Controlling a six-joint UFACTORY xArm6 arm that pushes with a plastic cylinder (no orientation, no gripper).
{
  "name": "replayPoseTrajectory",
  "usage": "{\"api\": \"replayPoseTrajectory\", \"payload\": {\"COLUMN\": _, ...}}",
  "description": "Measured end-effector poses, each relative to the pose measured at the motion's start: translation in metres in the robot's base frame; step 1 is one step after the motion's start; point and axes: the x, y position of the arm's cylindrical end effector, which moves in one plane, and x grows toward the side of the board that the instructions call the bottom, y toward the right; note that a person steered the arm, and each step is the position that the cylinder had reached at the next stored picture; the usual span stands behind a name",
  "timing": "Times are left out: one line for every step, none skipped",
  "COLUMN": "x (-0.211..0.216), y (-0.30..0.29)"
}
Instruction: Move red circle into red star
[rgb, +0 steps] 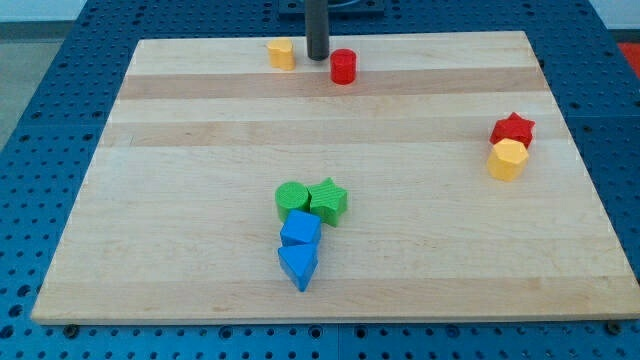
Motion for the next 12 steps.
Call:
{"api": "replayPoseTrajectory", "payload": {"x": 0.013, "y": 0.012}}
{"api": "replayPoseTrajectory", "payload": {"x": 0.027, "y": 0.044}}
{"api": "replayPoseTrajectory", "payload": {"x": 0.044, "y": 0.069}}
{"api": "replayPoseTrajectory", "payload": {"x": 0.065, "y": 0.087}}
{"api": "replayPoseTrajectory", "payload": {"x": 0.072, "y": 0.08}}
{"api": "replayPoseTrajectory", "payload": {"x": 0.084, "y": 0.054}}
{"api": "replayPoseTrajectory", "payload": {"x": 0.109, "y": 0.051}}
{"api": "replayPoseTrajectory", "payload": {"x": 0.11, "y": 0.087}}
{"api": "replayPoseTrajectory", "payload": {"x": 0.11, "y": 0.13}}
{"api": "replayPoseTrajectory", "payload": {"x": 0.111, "y": 0.152}}
{"api": "replayPoseTrajectory", "payload": {"x": 0.123, "y": 0.164}}
{"api": "replayPoseTrajectory", "payload": {"x": 0.131, "y": 0.192}}
